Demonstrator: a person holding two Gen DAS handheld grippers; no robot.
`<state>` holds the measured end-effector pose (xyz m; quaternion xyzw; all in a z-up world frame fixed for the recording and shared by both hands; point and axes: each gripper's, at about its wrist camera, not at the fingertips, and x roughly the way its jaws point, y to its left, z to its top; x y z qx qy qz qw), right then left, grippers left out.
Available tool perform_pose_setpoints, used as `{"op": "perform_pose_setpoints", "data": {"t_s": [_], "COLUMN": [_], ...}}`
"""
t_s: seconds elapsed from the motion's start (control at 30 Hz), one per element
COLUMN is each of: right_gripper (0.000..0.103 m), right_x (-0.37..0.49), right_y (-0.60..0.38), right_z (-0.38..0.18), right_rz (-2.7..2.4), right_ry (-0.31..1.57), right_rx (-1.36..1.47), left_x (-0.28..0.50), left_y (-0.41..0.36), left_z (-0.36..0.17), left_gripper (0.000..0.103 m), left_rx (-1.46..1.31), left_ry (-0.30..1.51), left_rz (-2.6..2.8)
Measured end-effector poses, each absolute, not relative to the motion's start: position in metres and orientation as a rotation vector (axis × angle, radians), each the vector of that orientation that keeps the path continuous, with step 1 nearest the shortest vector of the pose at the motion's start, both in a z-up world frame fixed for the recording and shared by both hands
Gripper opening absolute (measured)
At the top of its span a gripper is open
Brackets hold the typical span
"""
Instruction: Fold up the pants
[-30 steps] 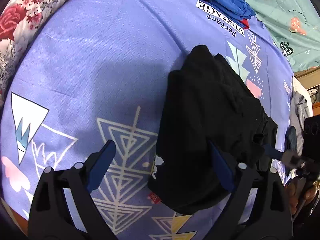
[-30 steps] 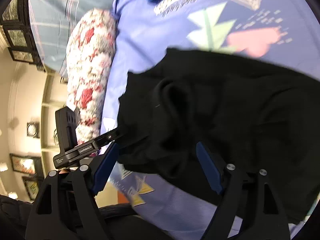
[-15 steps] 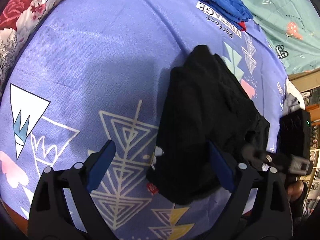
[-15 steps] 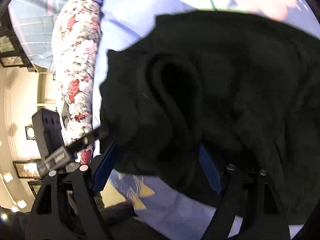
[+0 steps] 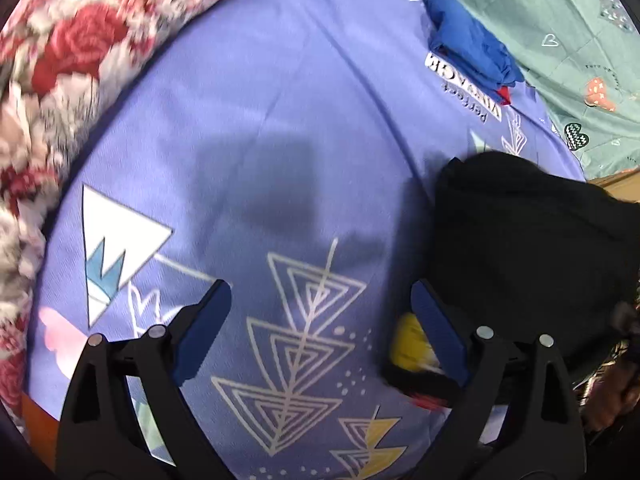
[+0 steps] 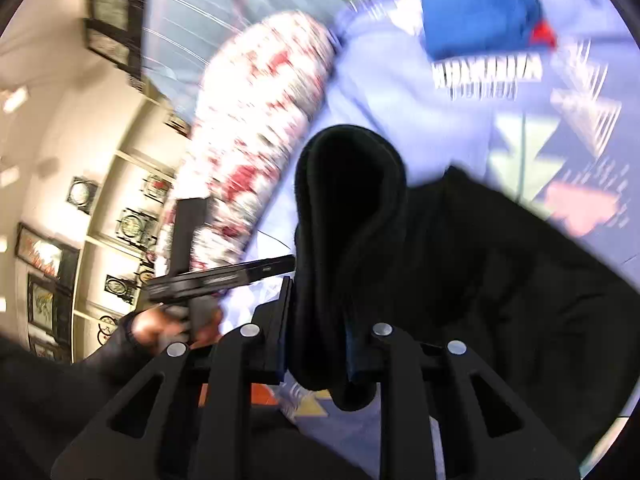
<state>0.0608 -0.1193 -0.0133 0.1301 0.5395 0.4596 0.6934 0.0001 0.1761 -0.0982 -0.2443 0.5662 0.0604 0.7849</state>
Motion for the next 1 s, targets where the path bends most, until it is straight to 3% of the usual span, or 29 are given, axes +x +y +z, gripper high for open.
{"op": "perform_pose_setpoints", "data": {"t_s": [0.13,0.37,0.47,0.53,0.7,0.77,0.83,1.0], "right_gripper": [0.021,0.026,0.056,0.06,0.06,0.052,0.038,0.031], "right_x": [0.058,0.044,0.04,0.042,0.038,0.049,0.058,0.091], "right_y": [-0.197,-0.319,-0.324,-0.331,-0.346,-0.344,-0.343,-0.295], "right_z": [-0.005,-0.097,-0.135,-0.133,-0.095,-0.077,-0.066,-0.082], "right_rz": [0.888,0.536,0.394,0.384,0.355,0.337,0.366,0.454], "right_ry": [1.182,1.284,1.34,1.328,1.249,1.161,1.107,1.143], "right_rx": [0.277,0.341,0.334,0.34,0.297,0.297,0.326,0.262], "left_x": [0.013,0.042,0.057,0.065,0.075,0.079,0.087,0.115], "left_y": [0.16,0.102,0.071,0.052,0.031,0.026,0.019,-0.01], "left_z": [-0.098,-0.111,-0.117,-0.118,-0.117,-0.114,-0.111,-0.112], "left_gripper": [0.093,0.093,0.093,0.093,0.093,0.093,0.093,0.093], "left_rx": [-0.488,-0.392,-0.32,-0.288,-0.27,-0.283,-0.292,-0.242], "left_ry": [1.226,1.27,1.292,1.298,1.304,1.292,1.283,1.274], "left_rz": [0.093,-0.035,-0.101,-0.139,-0.177,-0.181,-0.193,-0.208]}}
